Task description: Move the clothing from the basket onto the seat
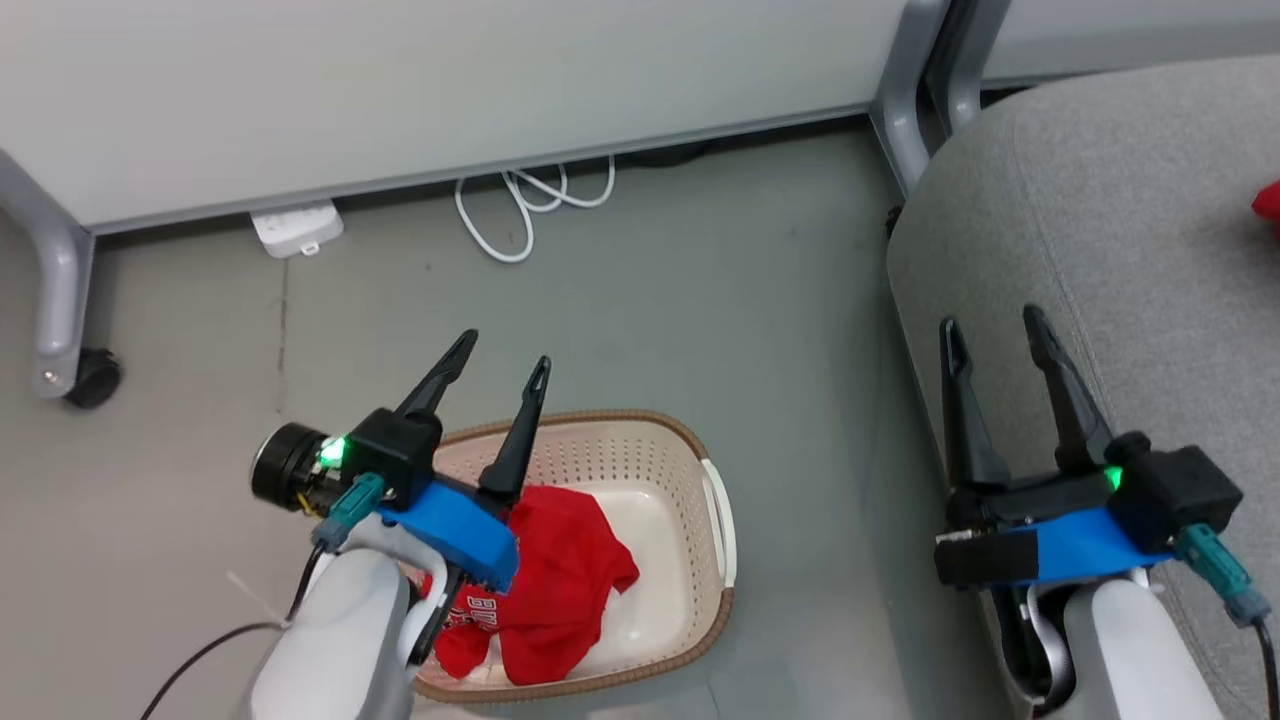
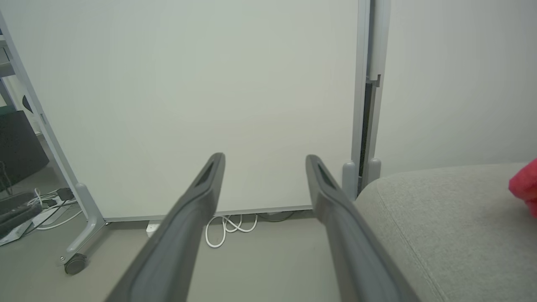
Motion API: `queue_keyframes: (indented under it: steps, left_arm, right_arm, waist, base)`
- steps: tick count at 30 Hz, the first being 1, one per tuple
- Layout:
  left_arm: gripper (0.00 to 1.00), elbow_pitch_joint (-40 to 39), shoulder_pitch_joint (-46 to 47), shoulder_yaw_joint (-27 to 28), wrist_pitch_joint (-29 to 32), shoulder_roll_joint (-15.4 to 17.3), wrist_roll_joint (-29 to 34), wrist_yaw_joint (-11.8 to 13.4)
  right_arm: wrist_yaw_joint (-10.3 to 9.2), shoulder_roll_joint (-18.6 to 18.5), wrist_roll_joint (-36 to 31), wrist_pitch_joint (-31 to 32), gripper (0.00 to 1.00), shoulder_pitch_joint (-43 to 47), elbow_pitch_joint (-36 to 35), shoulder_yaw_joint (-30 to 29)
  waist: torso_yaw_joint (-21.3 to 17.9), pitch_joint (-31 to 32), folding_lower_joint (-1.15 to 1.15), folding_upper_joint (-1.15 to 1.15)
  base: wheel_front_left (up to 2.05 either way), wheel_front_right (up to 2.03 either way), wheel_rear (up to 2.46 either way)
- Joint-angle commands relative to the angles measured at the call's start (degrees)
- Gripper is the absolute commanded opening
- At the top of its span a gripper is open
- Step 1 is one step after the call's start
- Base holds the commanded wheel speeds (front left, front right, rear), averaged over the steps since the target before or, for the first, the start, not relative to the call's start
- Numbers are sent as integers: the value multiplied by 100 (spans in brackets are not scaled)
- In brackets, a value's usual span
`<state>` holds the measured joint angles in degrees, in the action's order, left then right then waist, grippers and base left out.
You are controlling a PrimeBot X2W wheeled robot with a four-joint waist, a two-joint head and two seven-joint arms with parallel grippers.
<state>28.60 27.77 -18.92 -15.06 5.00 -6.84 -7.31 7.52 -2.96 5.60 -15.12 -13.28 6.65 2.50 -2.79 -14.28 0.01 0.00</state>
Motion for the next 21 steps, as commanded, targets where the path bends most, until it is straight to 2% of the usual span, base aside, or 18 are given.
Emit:
queue_keyframes:
  steps: [1,21]
  left_arm:
    - [100,131,242,-145,-17,101,-46,-23]
    - [100,2006,2343,-2542,-17,707,-500,-26]
  right_arm:
    - [-6,13,-4,-5,100,-195,-63,5]
    - [-5,14,-27,-5,100,-1732,-569,54]
  waist:
    - [-192,-497,-1,0]
    - [-700,-2726,-1,0]
  base:
    - [0,0,0]
    - [0,0,0]
